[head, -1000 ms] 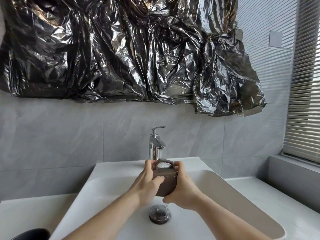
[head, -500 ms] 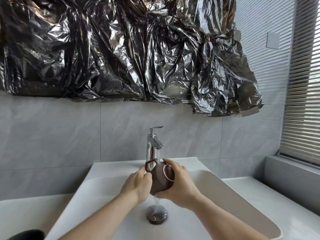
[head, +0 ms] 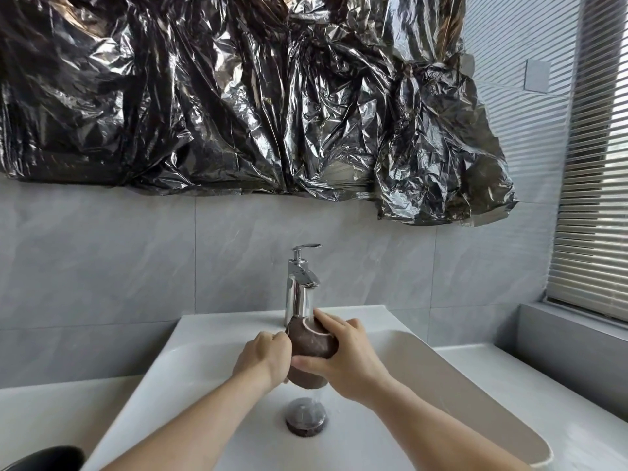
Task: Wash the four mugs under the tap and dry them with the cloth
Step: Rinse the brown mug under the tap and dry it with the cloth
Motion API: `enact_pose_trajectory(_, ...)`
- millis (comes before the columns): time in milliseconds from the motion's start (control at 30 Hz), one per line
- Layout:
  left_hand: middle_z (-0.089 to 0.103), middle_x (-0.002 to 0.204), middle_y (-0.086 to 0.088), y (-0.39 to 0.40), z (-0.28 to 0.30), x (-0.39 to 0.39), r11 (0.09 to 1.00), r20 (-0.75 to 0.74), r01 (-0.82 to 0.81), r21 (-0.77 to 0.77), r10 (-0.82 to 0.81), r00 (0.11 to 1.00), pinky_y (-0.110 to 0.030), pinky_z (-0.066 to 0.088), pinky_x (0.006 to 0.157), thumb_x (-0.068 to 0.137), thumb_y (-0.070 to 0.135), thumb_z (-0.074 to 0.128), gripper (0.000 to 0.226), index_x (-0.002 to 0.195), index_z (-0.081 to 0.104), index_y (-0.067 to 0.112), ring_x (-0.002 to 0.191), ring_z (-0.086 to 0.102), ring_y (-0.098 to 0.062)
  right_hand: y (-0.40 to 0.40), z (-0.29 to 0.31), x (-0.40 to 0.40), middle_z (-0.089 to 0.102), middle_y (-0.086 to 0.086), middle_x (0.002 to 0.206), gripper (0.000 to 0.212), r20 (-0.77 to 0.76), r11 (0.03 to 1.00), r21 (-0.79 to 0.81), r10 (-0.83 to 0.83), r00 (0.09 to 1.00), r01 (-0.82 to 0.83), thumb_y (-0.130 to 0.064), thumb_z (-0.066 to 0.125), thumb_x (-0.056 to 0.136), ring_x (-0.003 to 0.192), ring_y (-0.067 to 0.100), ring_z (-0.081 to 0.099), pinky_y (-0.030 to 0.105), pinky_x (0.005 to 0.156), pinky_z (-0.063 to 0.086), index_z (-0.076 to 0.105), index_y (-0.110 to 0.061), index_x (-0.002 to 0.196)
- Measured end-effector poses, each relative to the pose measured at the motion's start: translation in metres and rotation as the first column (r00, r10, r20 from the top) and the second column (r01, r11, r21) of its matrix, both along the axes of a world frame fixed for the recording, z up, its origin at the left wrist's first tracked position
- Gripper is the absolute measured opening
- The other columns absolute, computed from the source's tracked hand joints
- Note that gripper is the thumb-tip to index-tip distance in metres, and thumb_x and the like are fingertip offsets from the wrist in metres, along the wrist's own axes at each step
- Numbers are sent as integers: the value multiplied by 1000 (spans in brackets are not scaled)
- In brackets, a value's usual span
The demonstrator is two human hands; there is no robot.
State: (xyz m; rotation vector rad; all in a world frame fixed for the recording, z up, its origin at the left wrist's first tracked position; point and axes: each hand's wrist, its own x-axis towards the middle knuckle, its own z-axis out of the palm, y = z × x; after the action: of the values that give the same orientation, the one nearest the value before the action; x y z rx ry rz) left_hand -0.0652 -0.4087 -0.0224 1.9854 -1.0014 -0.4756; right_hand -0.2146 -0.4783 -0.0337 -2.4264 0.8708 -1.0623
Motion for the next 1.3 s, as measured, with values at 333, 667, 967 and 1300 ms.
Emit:
enact_pose_trajectory(333, 75, 104, -18, 1, 0, 3, 991, -169, -54, -120, 33, 985, -38, 63, 79, 96, 31, 34, 41, 102, 69, 11, 89, 72, -38, 9, 4, 8, 54, -27, 125, 56, -44, 1000, -16, 23, 999, -24, -61, 74, 81, 110, 16, 37, 25, 90, 34, 53, -35, 127)
enact_pose_trajectory(667, 71, 123, 0, 1, 9, -12, 914, -137, 76, -398, -141, 981, -43, 51, 109, 79, 29, 74, 51, 128, 63, 31, 115, 69, -22, 3, -8, 3, 62, -12, 117, 103, 52, 958, 271, 80, 995, -91, -34, 93, 69, 92, 3, 71, 20, 83, 55, 24, -33, 147)
enact_pose_trajectory(967, 78, 101, 15, 5, 4, -6, 881, 305, 266, -390, -149, 941, -31, 49, 95, 91, 17, 76, 59, 138, 52, 42, 103, 68, -12, 4, 7, 1, 66, -3, 98, 29, 367, 871, 470, -44, 929, -145, -34, 53, 75, 78, 6, 57, 23, 69, 42, 58, -20, 101)
enact_pose_trajectory(1300, 67, 102, 24, -4, -3, 7, 868, 327, 305, -392, -178, 928, -23, 46, 96, 90, 7, 77, 49, 127, 61, 34, 111, 65, -10, 2, 6, -3, 56, -14, 63, 33, 344, 966, 247, -15, 939, -75, -28, 62, 101, 60, 1, 49, 16, 60, 39, 54, -21, 70)
